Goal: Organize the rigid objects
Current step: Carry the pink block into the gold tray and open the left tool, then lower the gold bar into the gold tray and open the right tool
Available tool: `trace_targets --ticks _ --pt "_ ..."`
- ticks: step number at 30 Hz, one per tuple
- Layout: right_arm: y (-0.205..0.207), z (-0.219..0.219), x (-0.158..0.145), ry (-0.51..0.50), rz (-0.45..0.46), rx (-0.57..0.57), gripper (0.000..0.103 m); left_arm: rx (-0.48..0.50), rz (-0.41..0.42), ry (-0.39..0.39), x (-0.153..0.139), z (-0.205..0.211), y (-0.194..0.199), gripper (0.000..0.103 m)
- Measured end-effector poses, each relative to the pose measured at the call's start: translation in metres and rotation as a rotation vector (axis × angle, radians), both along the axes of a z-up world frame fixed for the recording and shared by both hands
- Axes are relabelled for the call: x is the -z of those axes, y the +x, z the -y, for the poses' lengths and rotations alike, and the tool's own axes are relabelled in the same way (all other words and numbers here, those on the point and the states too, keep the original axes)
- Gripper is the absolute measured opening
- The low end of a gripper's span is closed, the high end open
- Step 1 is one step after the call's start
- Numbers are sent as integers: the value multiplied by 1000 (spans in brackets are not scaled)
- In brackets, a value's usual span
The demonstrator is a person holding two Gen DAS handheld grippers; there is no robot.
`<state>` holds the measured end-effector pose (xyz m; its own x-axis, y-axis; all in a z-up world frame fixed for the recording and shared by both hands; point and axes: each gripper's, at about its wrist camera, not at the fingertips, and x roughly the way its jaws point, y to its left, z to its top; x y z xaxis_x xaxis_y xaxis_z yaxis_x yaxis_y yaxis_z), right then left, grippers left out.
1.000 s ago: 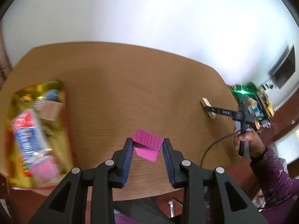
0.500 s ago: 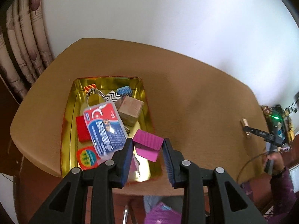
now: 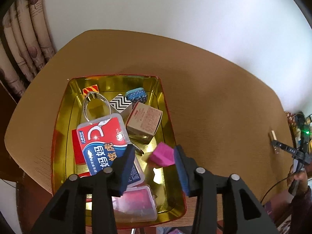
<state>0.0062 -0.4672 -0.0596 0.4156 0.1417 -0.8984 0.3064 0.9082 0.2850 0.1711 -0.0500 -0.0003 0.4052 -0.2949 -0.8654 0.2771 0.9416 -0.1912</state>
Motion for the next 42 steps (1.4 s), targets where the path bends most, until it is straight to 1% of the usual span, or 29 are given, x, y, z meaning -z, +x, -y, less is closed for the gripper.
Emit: trace_targets --ticks 3,6,7,9,10,12,13,15,16,17,19,20,22,23,24,25,26,28,31,33,35,38,42 --pt "0 1 -1 11 -1 -3 28 -18 10 -34 -5 -10 -8 47" --pt "-1 -2 -5 41 4 -3 28 -73 73 -88 -16 -29 -26 47" --pt "0 -6 -8 61 12 -9 28 -104 101 -106 -20 -39 -36 47" --pt "4 -17 -17 97 30 -29 28 -163 150 -118 -26 -55 -54 48" --pt "8 -24 -23 114 39 -42 28 -204 179 -116 -28 -66 -65 51" --pt "20 -49 -38 166 65 -93 28 -270 193 -83 -29 -80 -80 56" --pt "26 -60 -44 184 74 -119 28 -293 191 -68 -27 -86 -86 56" --pt "44 -96 -61 230 94 -202 28 -311 179 -44 -19 -96 -95 56" --pt "54 -112 -67 258 99 -234 28 -321 168 -7 -12 -99 -99 56" --pt "65 -134 -74 294 103 -276 28 -330 153 19 -5 -102 -99 56" --pt "85 -174 -87 358 104 -346 28 -336 131 46 4 -105 -100 56" --pt "99 -200 -92 412 95 -381 28 -336 129 57 10 -107 -102 56" --pt "117 -238 -97 482 75 -427 28 -348 126 62 14 -112 -104 56" --pt "130 -266 -100 512 61 -456 28 -358 127 53 16 -117 -104 56" --pt "138 -283 -100 528 51 -473 28 -367 128 27 16 -123 -104 56" --pt "146 -300 -100 543 41 -489 28 -380 129 -4 15 -130 -105 56" --pt "157 -323 -97 555 23 -500 28 -394 133 -12 14 -134 -104 56" --pt "174 -352 -89 560 -9 -508 28 -423 137 14 13 -140 -102 56" --pt "197 -386 -70 548 -57 -480 28 -440 113 43 15 -145 -98 56" --pt "208 -394 -57 539 -83 -446 28 -433 105 28 16 -146 -98 56" --pt "216 -398 -42 545 -118 -392 28 -421 118 19 13 -146 -99 56" --pt "226 -410 -26 554 -145 -341 28 -407 149 49 10 -143 -100 56" --pt "227 -421 -20 531 -152 -312 30 -393 137 20 11 -145 -100 56"
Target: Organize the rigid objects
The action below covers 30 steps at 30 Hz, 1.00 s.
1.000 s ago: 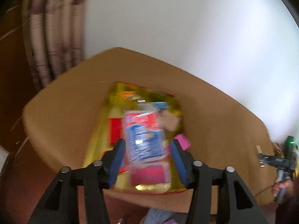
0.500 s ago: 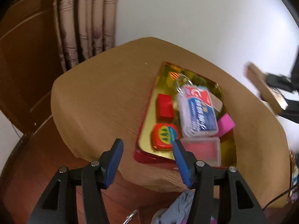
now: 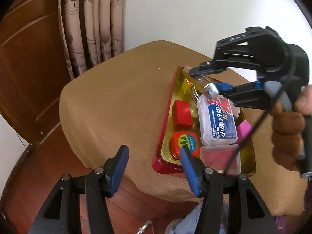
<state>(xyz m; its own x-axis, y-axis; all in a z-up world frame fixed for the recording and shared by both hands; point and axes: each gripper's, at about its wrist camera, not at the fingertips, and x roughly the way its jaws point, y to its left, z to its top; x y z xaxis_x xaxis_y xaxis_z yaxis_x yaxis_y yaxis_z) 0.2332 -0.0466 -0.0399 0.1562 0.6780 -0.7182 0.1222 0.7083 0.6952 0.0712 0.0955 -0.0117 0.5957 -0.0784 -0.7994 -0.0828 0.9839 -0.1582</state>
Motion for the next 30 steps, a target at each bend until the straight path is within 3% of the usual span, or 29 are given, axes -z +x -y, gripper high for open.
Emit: trace_targets --ticks 5,14,19,23,28,30 --pt "4 -8 -4 -45 26 22 33 -28 -32 -43 5 -11 3 56" --pt "-11 6 -26 25 94 22 39 -29 -6 -54 1 -12 -1 56" --pt "-70 33 -66 8 361 -64 44 9 17 -77 -4 -6 -3 56" --pt "-155 59 -99 -281 710 -31 61 41 84 -39 -17 6 -13 56" --pt "-225 73 -117 -528 934 113 96 51 169 30 -34 24 -29 56" --pt "-247 71 -123 -637 1020 166 100 33 204 61 -41 29 -36 56"
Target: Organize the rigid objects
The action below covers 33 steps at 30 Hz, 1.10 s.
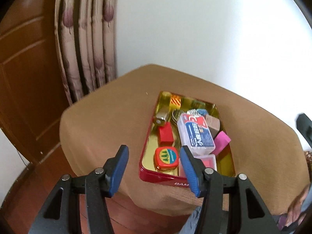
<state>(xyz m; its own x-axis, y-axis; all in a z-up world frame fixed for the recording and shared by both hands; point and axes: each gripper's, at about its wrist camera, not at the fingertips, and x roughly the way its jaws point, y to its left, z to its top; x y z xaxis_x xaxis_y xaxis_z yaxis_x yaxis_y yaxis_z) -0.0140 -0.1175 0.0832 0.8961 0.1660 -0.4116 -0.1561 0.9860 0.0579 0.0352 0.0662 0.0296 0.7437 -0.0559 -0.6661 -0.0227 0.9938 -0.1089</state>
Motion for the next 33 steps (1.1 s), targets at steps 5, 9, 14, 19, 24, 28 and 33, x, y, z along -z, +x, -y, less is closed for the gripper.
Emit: trace_targets --ticks 5,9,14,19,24,28,33 --pt "-32 -14 -13 -138 111 73 102 -93 121 52 -21 8 -20 56" --pt "-45 -8 -23 -98 114 52 102 -87 248 104 -39 23 -44 56" --pt "-59 -5 -29 -102 131 51 102 54 364 69 -52 34 -66 60" --pt "-69 1 -34 -92 151 60 102 106 262 73 -55 39 -57 82" --pt "-69 4 -33 -94 138 65 102 135 260 0 -57 31 -57 82" --pt "-68 4 -31 -96 127 58 102 83 288 27 -61 28 -62 82" --pt "-70 3 -30 -100 121 48 102 -18 327 111 -71 33 -71 82"
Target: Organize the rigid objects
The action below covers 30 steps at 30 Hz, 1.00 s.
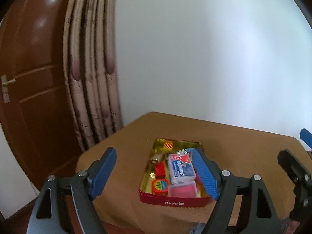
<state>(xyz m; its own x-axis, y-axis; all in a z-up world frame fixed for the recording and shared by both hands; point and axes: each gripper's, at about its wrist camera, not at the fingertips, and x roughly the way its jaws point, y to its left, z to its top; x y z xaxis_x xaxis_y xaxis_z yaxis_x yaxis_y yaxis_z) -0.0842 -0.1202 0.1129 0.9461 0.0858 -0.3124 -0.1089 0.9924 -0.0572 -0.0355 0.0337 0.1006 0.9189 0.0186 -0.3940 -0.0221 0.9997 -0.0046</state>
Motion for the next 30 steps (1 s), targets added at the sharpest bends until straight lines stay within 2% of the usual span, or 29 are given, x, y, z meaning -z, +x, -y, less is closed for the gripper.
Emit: trace_targets --ticks 4,7,9,11,16,20,30 --pt "-2 -1 -1 0 -2 -10 102 -7 55 -36 -11 -2 -10 82" --pt "-4 -3 -2 -7 -3 -16 102 -59 108 25 -19 3 -16 83" --pt "-5 -4 -3 -10 -3 -16 102 -123 115 74 -22 6 -16 83" --pt "-6 -4 -5 -6 1 -16 102 -162 114 91 -25 6 -15 83" --pt "-5 -5 -5 8 -15 -22 102 -98 48 39 -21 -1 -10 83" --pt "-3 -14 3 -31 -36 -15 102 -51 -12 9 -11 -4 -1 83" --pt "6 -16 29 3 -125 16 102 4 -138 -11 26 1 21 83"
